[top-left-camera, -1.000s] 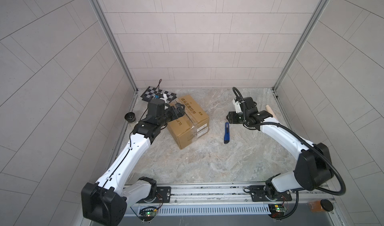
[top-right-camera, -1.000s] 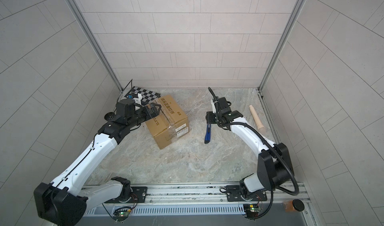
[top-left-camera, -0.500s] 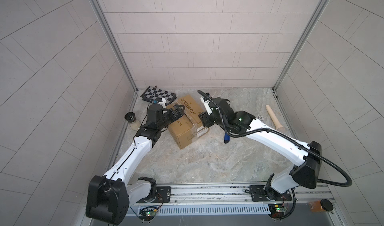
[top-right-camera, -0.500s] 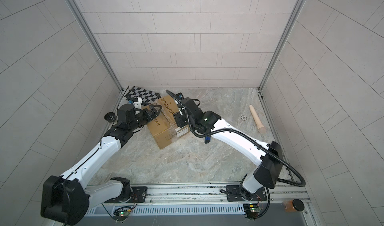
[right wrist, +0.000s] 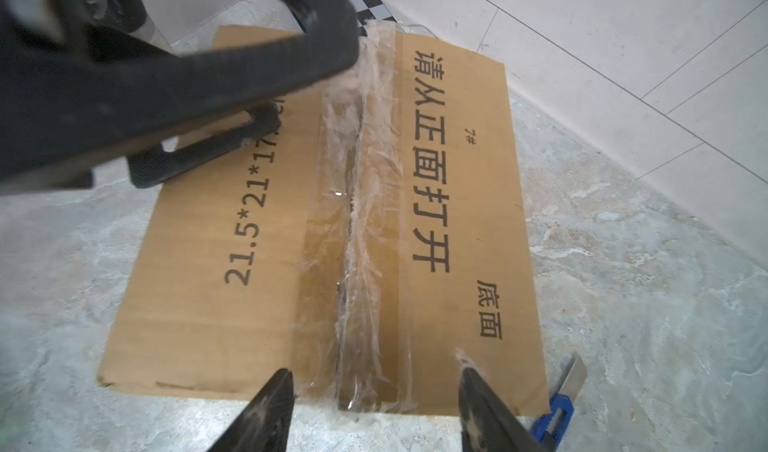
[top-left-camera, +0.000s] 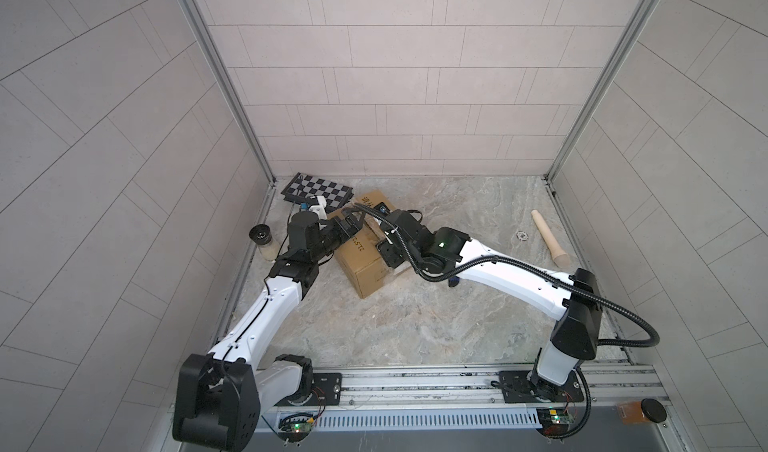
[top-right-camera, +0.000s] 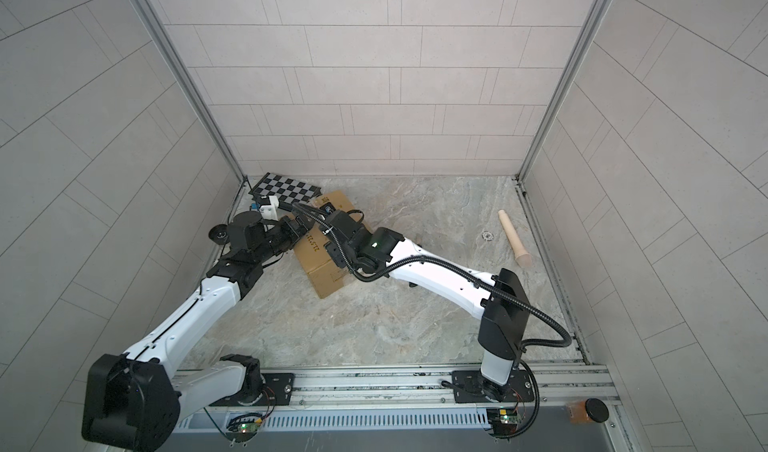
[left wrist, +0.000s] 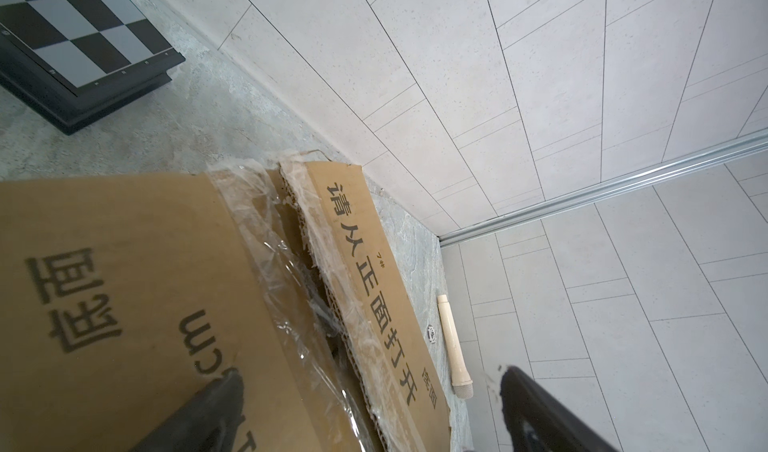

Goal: Unpack the express box

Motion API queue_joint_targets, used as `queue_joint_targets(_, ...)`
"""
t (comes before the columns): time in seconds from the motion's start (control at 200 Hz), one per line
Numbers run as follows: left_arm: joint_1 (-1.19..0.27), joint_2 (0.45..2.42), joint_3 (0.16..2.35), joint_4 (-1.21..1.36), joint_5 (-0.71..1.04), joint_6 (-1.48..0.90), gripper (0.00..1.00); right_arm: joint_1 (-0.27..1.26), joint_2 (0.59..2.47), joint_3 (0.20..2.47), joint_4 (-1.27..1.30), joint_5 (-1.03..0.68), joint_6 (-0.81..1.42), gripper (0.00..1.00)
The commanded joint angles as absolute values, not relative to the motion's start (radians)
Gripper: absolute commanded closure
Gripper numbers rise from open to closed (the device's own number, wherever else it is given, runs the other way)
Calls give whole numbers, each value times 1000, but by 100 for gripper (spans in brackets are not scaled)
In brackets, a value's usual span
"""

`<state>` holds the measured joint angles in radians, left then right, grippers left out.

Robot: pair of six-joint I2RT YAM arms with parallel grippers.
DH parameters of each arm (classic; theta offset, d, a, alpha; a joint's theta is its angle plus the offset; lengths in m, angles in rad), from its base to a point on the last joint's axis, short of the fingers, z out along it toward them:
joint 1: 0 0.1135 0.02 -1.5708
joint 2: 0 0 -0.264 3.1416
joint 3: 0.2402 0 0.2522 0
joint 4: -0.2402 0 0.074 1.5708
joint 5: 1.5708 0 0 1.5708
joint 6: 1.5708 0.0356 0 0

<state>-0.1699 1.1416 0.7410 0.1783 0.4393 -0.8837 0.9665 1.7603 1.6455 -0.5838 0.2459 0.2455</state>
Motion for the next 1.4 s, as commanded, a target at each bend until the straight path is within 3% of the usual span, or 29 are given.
queue_joint_targets(0.0, -163, 1161, 701, 133, 445, -888, 0, 969, 1802, 1684, -633, 330, 211, 35)
queue_joint_targets(0.34, -165, 1164, 693, 108, 431, -868, 0, 962, 1839, 1769, -695, 545, 155, 38)
queue_joint_targets(0.511, -164, 1169, 682, 104, 428, -861, 0, 920, 1799, 1773, -695, 563, 155, 42)
queue_joint_targets(0.666, -164, 1169, 681, 103, 428, -856, 0, 834, 1738, 1723, -657, 441, 211, 55)
queue_joint_targets(0.876, -164, 1185, 693, 94, 435, -845, 0, 681, 1646, 1584, -510, 164, 315, 60)
queue_joint_targets(1.096, -165, 1212, 725, 85, 444, -832, 0, 553, 1621, 1430, -283, -173, 461, 100)
queue_joint_targets(1.227, -164, 1246, 780, 63, 464, -814, 0, 517, 1587, 1346, -163, -264, 546, 100)
queue_joint_targets(1.397, -170, 1279, 886, -8, 484, -761, 0, 515, 1505, 1250, -88, -219, 619, 100)
